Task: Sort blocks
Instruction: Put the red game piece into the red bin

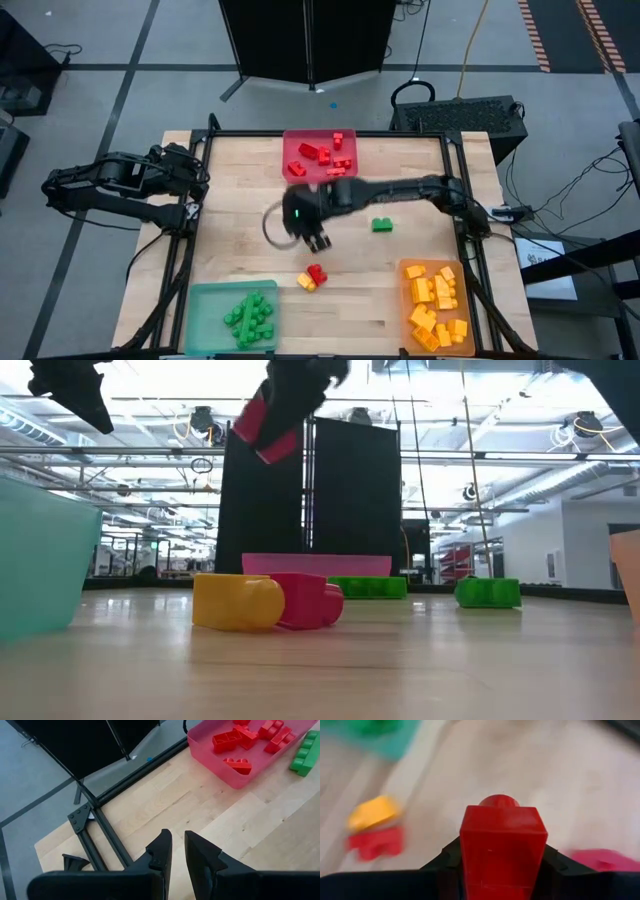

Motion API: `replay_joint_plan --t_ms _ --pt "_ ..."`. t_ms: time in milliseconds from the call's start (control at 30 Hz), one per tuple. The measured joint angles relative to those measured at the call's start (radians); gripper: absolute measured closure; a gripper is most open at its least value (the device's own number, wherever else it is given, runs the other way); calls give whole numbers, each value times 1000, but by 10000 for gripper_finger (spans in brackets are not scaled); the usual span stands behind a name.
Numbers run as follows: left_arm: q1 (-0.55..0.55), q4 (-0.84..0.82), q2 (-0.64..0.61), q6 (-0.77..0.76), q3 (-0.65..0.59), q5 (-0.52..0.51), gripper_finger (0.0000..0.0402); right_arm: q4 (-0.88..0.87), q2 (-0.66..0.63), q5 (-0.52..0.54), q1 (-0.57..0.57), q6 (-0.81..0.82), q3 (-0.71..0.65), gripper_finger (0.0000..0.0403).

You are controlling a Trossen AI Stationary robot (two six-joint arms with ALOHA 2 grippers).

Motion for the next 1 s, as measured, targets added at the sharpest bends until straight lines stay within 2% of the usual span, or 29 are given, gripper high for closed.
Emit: replay_joint_plan --t_ms 300,633,833,1000 --pt "0 0 0 0 0 0 343 104 -2 28 -204 51 122 281" --pt "0 0 0 1 0 0 343 158 -2 20 -399 96 123 281" --pt "0 0 0 1 0 0 343 220 -1 -50 -487 147 115 281" --pt "0 -1 0 2 0 0 343 278 2 -100 -525 185 46 281"
